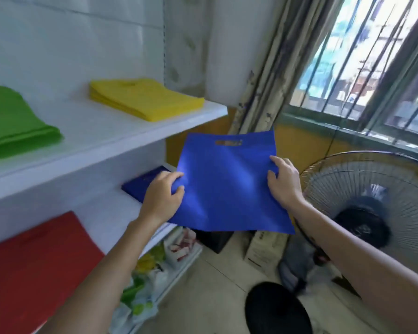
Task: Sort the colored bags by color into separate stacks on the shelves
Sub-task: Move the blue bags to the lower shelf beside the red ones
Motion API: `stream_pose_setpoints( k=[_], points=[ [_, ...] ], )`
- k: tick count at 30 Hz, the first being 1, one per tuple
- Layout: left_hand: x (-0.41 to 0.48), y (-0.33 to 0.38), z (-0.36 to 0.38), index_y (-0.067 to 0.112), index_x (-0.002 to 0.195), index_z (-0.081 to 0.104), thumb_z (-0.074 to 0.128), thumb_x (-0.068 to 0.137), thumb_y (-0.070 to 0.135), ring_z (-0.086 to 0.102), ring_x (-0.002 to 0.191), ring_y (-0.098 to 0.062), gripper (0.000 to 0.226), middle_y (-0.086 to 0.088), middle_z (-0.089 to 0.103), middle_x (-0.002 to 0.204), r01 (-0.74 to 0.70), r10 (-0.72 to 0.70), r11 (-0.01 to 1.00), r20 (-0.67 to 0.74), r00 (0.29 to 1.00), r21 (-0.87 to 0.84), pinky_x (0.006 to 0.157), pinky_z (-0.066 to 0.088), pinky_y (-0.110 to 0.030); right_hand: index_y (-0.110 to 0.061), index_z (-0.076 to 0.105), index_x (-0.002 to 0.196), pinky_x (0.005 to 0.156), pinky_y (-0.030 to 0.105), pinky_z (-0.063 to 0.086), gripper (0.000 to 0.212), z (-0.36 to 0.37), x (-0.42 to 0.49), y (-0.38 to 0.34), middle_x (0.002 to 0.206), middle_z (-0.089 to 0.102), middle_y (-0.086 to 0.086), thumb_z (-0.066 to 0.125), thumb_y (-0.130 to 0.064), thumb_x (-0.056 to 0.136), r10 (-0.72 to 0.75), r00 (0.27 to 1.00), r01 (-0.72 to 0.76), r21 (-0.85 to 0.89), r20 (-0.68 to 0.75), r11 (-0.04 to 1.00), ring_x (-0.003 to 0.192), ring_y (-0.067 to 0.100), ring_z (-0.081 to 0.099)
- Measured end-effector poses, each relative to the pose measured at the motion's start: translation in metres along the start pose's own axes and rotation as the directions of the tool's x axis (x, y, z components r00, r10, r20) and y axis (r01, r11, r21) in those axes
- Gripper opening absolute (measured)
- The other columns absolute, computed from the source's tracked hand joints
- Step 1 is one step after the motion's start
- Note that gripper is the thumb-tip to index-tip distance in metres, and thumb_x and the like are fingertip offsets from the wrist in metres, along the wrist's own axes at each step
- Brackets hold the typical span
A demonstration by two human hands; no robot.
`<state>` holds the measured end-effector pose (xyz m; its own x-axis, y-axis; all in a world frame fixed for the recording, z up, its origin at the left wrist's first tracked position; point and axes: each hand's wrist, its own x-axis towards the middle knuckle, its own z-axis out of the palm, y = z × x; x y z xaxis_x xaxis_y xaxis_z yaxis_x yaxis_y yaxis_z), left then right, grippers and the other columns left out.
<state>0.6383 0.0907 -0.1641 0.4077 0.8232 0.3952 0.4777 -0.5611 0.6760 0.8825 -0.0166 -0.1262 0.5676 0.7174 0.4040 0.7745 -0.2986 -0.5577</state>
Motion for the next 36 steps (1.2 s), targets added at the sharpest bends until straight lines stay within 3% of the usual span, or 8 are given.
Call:
stream_pose_setpoints(
  k=[3,6,11,14,18,23,29,36],
  points=[
    [0.004,-0.019,0.057,0.005,0.124,0.055,0.054,0.088,0.009,0.05,0.116,-0.025,0.036,-0.01,0.054,0.124,0.062,-0.061,0.998,0.152,0.987,-0.003,0.095,0.035,-0.025,-0.005,0.046,0.133,0.093,0.027,0.036,0.042,0.026,0.01,0.042,0.13,0.049,0.01,0.045,-0.003,0.091,0.065,0.996,-0.065,-0.001,0.061,0.998,0.115,0.027,0.049],
    [0.013,-0.049,0.101,0.008,0.127,0.053,0.052,0.089,0.011,0.049,0.116,-0.021,0.038,-0.006,0.052,0.126,0.132,-0.133,0.991,0.265,0.955,0.022,0.094,0.036,-0.023,-0.007,0.052,0.126,0.082,0.015,0.032,0.037,0.063,0.021,0.072,0.123,0.054,0.009,0.047,0.0,0.09,0.088,0.99,-0.089,0.004,0.109,0.996,0.109,0.022,0.051],
    [0.052,-0.093,0.154,0.009,0.126,0.053,0.051,0.089,0.01,0.049,0.118,-0.021,0.037,-0.007,0.052,0.127,0.239,-0.234,0.971,0.315,0.92,0.023,0.099,0.038,-0.028,-0.005,0.055,0.122,0.077,0.018,0.033,0.031,0.111,0.049,0.108,0.116,0.058,0.009,0.05,-0.001,0.091,0.142,0.977,-0.14,-0.026,0.159,0.99,0.093,0.014,0.049],
    [0.072,-0.11,0.179,0.008,0.125,0.054,0.051,0.088,0.009,0.05,0.117,-0.02,0.037,-0.006,0.053,0.126,0.276,-0.262,0.961,0.305,0.915,-0.002,0.098,0.038,-0.026,-0.003,0.055,0.126,0.083,0.022,0.039,0.035,0.132,0.078,0.124,0.121,0.059,0.01,0.048,-0.001,0.092,0.153,0.968,-0.141,-0.071,0.201,0.987,0.103,0.023,0.055],
    [0.085,-0.138,0.199,0.009,0.123,0.055,0.052,0.09,0.011,0.052,0.114,-0.018,0.033,-0.004,0.055,0.122,0.352,-0.338,0.936,0.233,0.912,-0.02,0.09,0.035,-0.019,-0.006,0.051,0.132,0.094,0.033,0.044,0.041,0.174,0.12,0.134,0.127,0.055,0.008,0.045,-0.001,0.091,0.139,0.943,-0.121,-0.078,0.302,0.99,0.113,0.024,0.052],
    [0.094,-0.186,0.204,0.008,0.114,0.061,0.059,0.088,0.012,0.056,0.107,-0.021,0.027,-0.007,0.06,0.114,0.493,-0.494,0.869,0.013,0.869,0.046,0.089,0.036,-0.022,-0.009,0.051,0.13,0.098,0.034,0.042,0.04,0.277,0.189,0.119,0.13,0.053,0.009,0.045,-0.002,0.092,-0.113,0.868,0.129,0.0,0.484,0.992,0.117,0.025,0.051],
    [0.112,-0.233,0.204,0.008,0.119,0.058,0.053,0.091,0.014,0.053,0.111,-0.023,0.029,-0.008,0.058,0.119,0.677,-0.627,0.729,-0.302,0.718,0.095,0.094,0.042,-0.03,-0.008,0.042,0.136,0.093,0.035,0.046,0.04,0.399,0.254,0.088,0.138,0.042,0.007,0.04,-0.01,0.097,-0.449,0.668,0.41,0.21,0.594,0.887,0.12,0.024,0.049],
    [0.126,-0.268,0.244,0.01,0.132,0.048,0.05,0.092,0.013,0.042,0.122,-0.023,0.04,-0.008,0.05,0.132,0.784,-0.682,0.6,-0.41,0.606,0.16,0.102,0.035,-0.027,-0.009,0.012,0.148,0.106,0.036,0.032,0.059,0.489,0.275,0.097,0.155,0.014,0.006,0.038,-0.008,0.095,-0.516,0.453,0.705,0.062,0.727,0.707,0.136,0.027,0.024]
  ],
)
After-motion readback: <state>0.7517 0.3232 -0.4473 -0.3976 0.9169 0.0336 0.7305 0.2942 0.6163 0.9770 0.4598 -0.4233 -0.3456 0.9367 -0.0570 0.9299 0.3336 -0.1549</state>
